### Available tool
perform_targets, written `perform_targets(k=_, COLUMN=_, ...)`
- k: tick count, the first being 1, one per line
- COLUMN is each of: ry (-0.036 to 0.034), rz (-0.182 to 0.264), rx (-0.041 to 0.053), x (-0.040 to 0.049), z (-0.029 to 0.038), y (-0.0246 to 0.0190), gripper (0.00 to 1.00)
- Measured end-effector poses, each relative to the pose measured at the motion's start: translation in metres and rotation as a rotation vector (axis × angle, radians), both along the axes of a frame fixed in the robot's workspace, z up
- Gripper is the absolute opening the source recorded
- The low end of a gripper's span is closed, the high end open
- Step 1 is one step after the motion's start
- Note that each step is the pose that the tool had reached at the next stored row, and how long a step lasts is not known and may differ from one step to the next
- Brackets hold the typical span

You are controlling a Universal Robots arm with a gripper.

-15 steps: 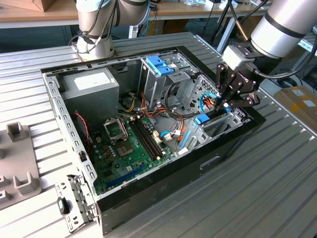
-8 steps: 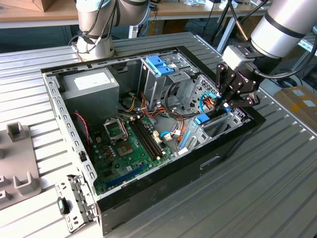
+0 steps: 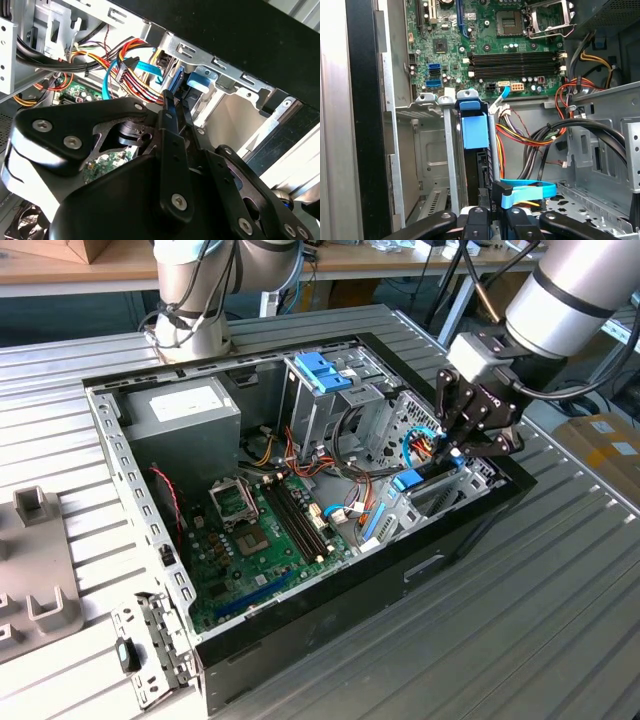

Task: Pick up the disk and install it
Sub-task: 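Insert the first disk wire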

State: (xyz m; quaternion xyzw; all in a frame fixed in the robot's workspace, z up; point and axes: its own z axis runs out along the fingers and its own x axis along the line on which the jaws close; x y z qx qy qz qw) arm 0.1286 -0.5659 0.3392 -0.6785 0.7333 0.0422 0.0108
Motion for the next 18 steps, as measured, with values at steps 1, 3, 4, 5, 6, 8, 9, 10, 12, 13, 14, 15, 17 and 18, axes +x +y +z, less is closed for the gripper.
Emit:
perform_targets(k=1, ry=0.0, rz=0.0, rx=0.0001, x=0.0, z=-0.0008, y=0.0, gripper=0.18)
perform_targets(k=3, ry=0.0, rz=0.0, rx=0.0001, x=0.0, z=-0.0022, y=0.0, gripper=0.18)
perform_targets(k=4, ry=0.0, rz=0.0, rx=0.0002, x=0.0, z=-0.0026, y=0.0, gripper=0.18)
perform_targets(k=5, ry=0.0, rz=0.0, rx=0.0002, x=0.0, z=-0.0029, y=0.0, gripper=0.18)
perform_targets(k=6, ry=0.0, rz=0.0, rx=0.0002, x=0.0, z=-0.003, y=0.0, gripper=0.18)
perform_targets(k=8, ry=0.0, rz=0.0, rx=0.0, x=0.0, z=-0.0029, y=-0.0002, gripper=0.18)
perform_targets(k=9, ry=0.0, rz=0.0, rx=0.0001, x=0.0, z=-0.0029, y=-0.0003, gripper=0.18)
perform_targets(k=10, ry=-0.0001, rz=0.0, rx=0.003, x=0.0, z=-0.0011, y=-0.0002, gripper=0.18)
perform_targets(k=12, ry=-0.0001, rz=0.0, rx=0.0046, x=0.0, z=0.0035, y=-0.0002, gripper=0.18)
perform_targets(k=13, ry=-0.0001, rz=0.0, rx=0.0048, x=0.0, z=0.0058, y=-0.0002, gripper=0.18)
perform_targets(k=14, ry=-0.0001, rz=0.0, rx=0.0054, x=0.0, z=0.0063, y=-0.0003, gripper=0.18)
perform_targets(k=15, ry=-0.0001, rz=0.0, rx=0.0061, x=0.0, z=0.0065, y=-0.0003, gripper=0.18)
perform_targets(k=17, ry=-0.0001, rz=0.0, rx=0.0083, x=0.0, z=0.0069, y=-0.0002, gripper=0.18)
perform_targets(k=18, ry=-0.0001, rz=0.001, rx=0.0127, x=0.0, z=0.0069, y=-0.0002, gripper=0.18)
